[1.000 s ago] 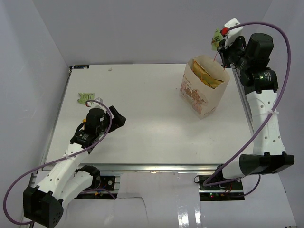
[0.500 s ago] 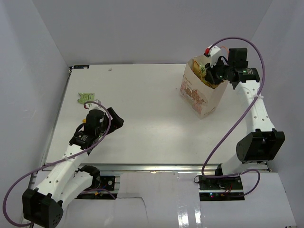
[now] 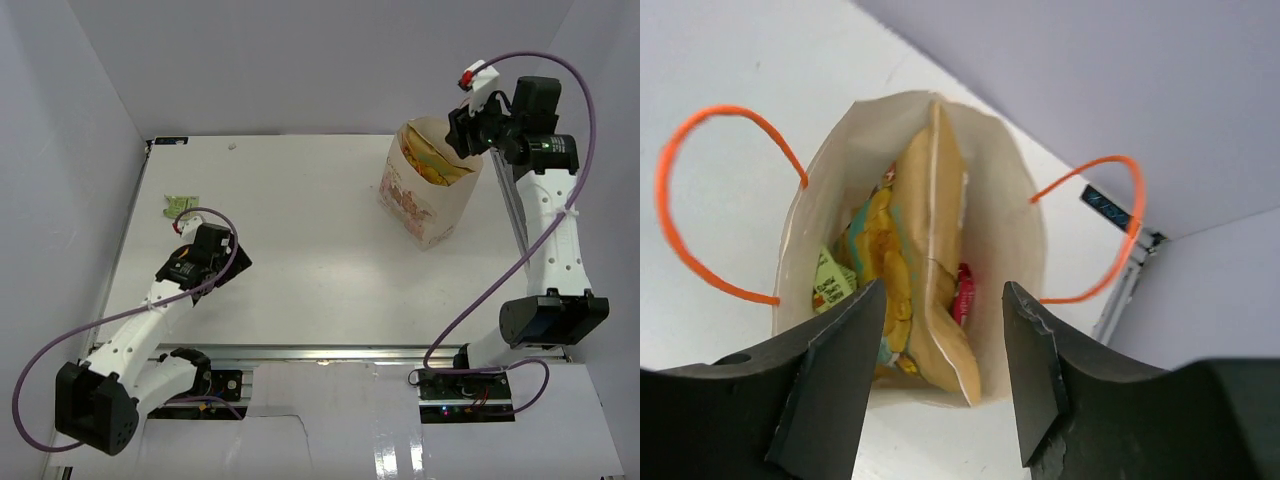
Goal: Place the snacks into the paper bag
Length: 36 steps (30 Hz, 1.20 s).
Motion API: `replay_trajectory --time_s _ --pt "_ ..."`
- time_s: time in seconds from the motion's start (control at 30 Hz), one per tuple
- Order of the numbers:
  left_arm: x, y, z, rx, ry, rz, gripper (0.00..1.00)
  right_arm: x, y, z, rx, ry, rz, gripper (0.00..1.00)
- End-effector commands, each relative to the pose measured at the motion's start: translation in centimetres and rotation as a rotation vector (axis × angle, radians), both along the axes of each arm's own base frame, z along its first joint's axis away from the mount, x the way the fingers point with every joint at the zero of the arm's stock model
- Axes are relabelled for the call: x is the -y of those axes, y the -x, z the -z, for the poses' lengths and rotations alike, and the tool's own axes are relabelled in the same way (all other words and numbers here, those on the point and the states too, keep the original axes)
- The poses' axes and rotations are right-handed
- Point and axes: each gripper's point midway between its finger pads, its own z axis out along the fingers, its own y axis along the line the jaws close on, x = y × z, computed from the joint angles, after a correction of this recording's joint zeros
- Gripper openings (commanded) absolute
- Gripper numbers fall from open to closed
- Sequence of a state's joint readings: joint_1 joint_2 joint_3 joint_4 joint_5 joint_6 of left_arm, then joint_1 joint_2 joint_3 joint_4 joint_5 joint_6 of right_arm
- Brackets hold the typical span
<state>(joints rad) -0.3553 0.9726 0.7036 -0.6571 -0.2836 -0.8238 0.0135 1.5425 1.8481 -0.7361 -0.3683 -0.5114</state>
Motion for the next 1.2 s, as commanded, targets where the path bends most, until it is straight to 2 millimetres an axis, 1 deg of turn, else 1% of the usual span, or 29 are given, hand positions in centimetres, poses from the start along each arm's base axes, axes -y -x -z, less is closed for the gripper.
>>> replay_trajectory --time_s 0.0,0.03,0.07,0.1,0.13,0.2,0.23,0.27,0.3,0.33,0.4,0.43,0.47,0.5,0.53,0.6,0.7,0.77,0.8,0.83,0.87,0.93,0.97,1.0,1.03,1.07,1.1,1.13,1.17 --pt "-4.9 1.0 0.0 -0.108 -0.21 -0.212 0.95 0.8 1.6 -7.0 0.181 -0.071 0.032 0.57" --pt "-5.7 0.6 -0.6 -0.11 -0.238 -0.252 0.93 0.4 2.4 -7.8 0.197 -0.091 0.018 0.56" --pt "-6.4 0.7 -0.6 -0.13 -0.27 -0.277 0.93 -0.4 2.8 -7.5 0.194 -0.112 -0.025 0.57" --pt "-7.4 0.6 0.0 -0.168 -0.326 -0.295 0.93 -0.8 3.2 -7.4 0.196 -0.123 -0.047 0.57" --pt "-8.3 0.2 -0.2 -0.185 -0.35 -0.299 0.93 -1.2 3.9 -7.5 0.199 -0.137 -0.067 0.57" --pt "-9.1 -1.3 0.3 -0.189 -0.368 -0.277 0.93 -1.9 4.3 -6.3 0.172 -0.163 -0.099 0.57" --pt "-9.7 -2.2 1.3 -0.227 -0.371 -0.222 0.93 -2.4 4.7 -6.2 0.16 -0.18 -0.126 0.56" --pt "-10.3 -2.2 1.9 -0.265 -0.377 -0.209 0.93 -2.7 4.9 -5.8 0.145 -0.187 -0.141 0.56" --pt "-11.2 -2.8 2.3 -0.279 -0.377 -0.217 0.93 -2.9 5.1 -5.1 0.119 -0.196 -0.151 0.57" --pt "-11.7 -2.9 3.6 -0.342 -0.406 -0.177 0.92 -3.1 5.3 -4.9 0.114 -0.2 -0.162 0.57" --pt "-12.5 -3.8 3.9 -0.371 -0.428 -0.173 0.92 -3.5 5.8 -4.5 0.106 -0.208 -0.193 0.57" --pt "-12.5 -4.1 4.7 -0.398 -0.436 -0.152 0.91 -3.6 5.9 -4.3 0.106 -0.21 -0.197 0.57" --pt "-12.3 -4.9 4.7 -0.385 -0.439 -0.119 0.9 -3.8 6.1 -4.2 0.104 -0.214 -0.207 0.57" --pt "-12.2 -5.2 5.0 -0.393 -0.431 -0.099 0.88 -3.9 6.2 -3.7 0.092 -0.22 -0.214 0.57" --pt "-11.7 -5.3 5.9 -0.412 -0.41 -0.069 0.88 -4.2 6.3 -3.5 0.083 -0.23 -0.231 0.57" --pt "-11.4 -5.7 6.5 -0.425 -0.405 -0.037 0.79 -4.6 6.8 -3.0 0.058 -0.252 -0.25 0.57" --pt "-11.1 -5.4 7.6 -0.455 -0.39 -0.018 0.68 -5.7 7.6 -2.7 0.032 -0.277 -0.304 0.57" --pt "-10.7 -5.5 7.7 -0.446 -0.368 -0.002 0.52 -6.6 8.4 -2.7 0.019 -0.291 -0.363 0.57" --pt "-10.5 -5.3 7.7 -0.446 -0.359 0.004 0.36 -6.9 8.7 -2.7 0.021 -0.29 -0.39 0.57" --pt "-10.3 -5.4 7.5 -0.434 -0.349 0.008 0.34 -7.5 9.5 -2.8 0.01 -0.307 -0.442 0.57" --pt "-9.8 -5.6 7.0 -0.409 -0.32 0.02 0.31 -9.1 10.4 -2.7 -0.002 -0.311 -0.507 0.57" --pt "-9.0 -5.8 6.4 -0.376 -0.287 0.053 0.21 -10.4 11.5 -2.6 -0.017 -0.307 -0.572 0.57" --pt "-7.8 -6.1 6.0 -0.349 -0.232 0.094 0.19 -11.7 12.2 -2.4 -0.024 -0.3 -0.617 0.57" --pt "-7.1 -6.2 5.0 -0.304 -0.205 0.129 0.16 -12.4 12.7 -2.3 -0.028 -0.291 -0.64 0.57" --pt "-6.3 -6.6 4.5 -0.263 -0.171 0.159 0.13 -12.9 12.8 -2.0 -0.029 -0.274 -0.649 0.57" --pt "-5.2 -6.8 3.9 -0.227 -0.13 0.2 0.12 -14.5 13.7 -1.6 -0.047 -0.266 -0.696 0.57" --pt "-2.8 -7.0 2.6 -0.153 -0.031 0.282 0.11 -16.1 14.6 -1.0 -0.069 -0.253 -0.735 0.57" --pt "-1.7 -7.0 1.9 -0.114 0.017 0.319 0.1 -16.0 14.5 -0.9 -0.07 -0.249 -0.724 0.57" --pt "-0.3 -7.0 1.1 -0.069 0.068 0.366 0.1 -17.5 15.5 -0.3 -0.099 -0.246 -0.762 0.57"
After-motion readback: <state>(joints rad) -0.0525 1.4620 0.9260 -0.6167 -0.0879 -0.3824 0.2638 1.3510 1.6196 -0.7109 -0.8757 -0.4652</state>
